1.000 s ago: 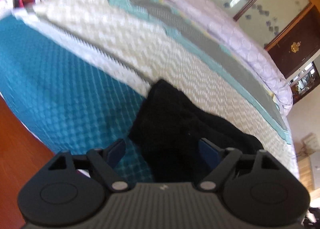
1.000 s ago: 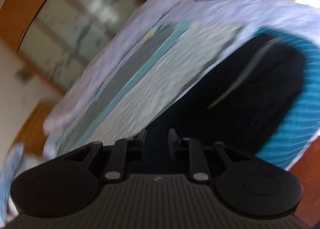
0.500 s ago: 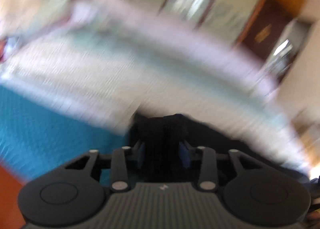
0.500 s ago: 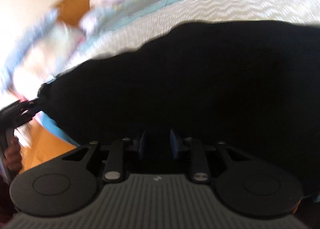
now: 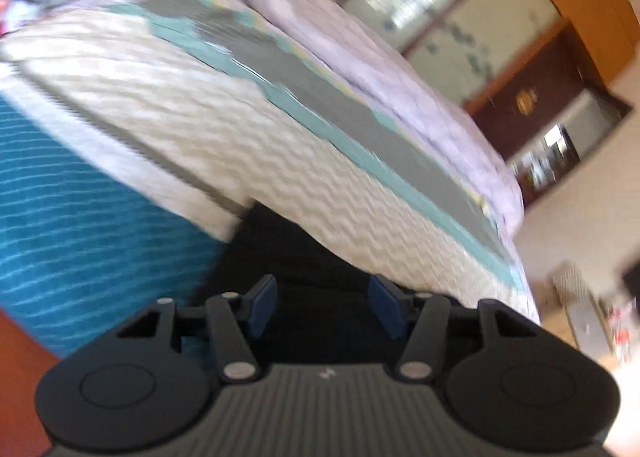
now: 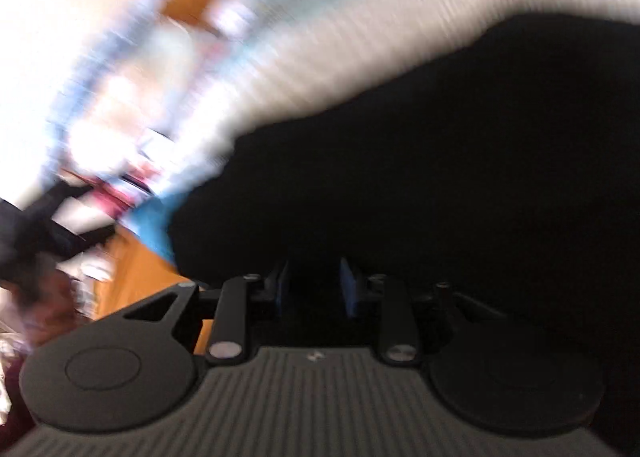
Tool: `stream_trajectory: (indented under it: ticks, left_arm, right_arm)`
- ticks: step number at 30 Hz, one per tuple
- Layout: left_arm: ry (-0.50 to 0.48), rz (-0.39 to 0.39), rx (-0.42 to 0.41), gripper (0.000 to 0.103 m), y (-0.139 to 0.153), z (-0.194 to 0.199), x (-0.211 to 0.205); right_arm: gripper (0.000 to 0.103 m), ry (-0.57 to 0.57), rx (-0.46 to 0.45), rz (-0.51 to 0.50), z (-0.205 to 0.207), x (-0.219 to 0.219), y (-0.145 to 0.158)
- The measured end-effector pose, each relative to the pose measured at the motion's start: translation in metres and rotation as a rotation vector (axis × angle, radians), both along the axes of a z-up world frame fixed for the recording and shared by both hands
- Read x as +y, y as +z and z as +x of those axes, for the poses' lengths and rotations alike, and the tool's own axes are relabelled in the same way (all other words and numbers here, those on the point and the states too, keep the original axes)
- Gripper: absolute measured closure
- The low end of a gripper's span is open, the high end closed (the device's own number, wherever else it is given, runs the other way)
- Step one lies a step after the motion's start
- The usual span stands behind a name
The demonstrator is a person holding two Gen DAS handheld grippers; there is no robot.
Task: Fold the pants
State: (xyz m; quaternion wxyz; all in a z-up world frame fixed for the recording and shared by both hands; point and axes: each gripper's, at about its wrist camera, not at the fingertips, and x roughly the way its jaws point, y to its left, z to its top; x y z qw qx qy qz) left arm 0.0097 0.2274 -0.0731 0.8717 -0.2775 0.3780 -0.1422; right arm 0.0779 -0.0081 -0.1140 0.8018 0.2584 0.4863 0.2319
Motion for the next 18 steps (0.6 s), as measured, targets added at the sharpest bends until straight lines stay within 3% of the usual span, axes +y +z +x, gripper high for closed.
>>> stream_trajectory:
  ticks: [2,4,6,7,11,13,15,18]
  left_arm:
    - [-0.059,0.048,0.019,0.053,-0.013,0.021,-0.025]
    - [-0.06,0.139,0.074,0.055,-0.03,0.034,-0.043]
    - [-0.012,0.272,0.093,0.077,-0.044,0.046,-0.05]
    - [0.012,0.313,0.092,0.077,-0.046,0.05,-0.049]
    - [0.063,0.236,0.151,0.077,-0.046,0.054,-0.038]
    - [0.076,0.216,0.156,0.068,-0.038,0.046,-0.034]
    - [0.09,0.201,0.113,0.05,-0.023,0.035,-0.035]
    - [0.082,0.204,0.071,0.05,-0.01,0.022,-0.04]
  right_arm:
    - [0.08,-0.039,0.017,0.072,0.002,-0.016,-0.003]
    - [0.08,-0.095,0.009,0.05,-0.008,-0.043,0.002]
    - [0.082,-0.187,-0.011,0.013,-0.019,-0.08,0.006]
    - [0.084,-0.254,-0.011,0.006,-0.032,-0.106,0.005]
    - [0.086,-0.588,-0.006,0.005,-0.084,-0.219,0.008]
    - [0.079,-0.74,-0.078,-0.001,-0.121,-0.267,0.022]
    - [0.077,-0.892,-0.162,-0.008,-0.161,-0.311,0.035]
    - [0.072,-1.126,-0.248,-0.033,-0.214,-0.366,0.043]
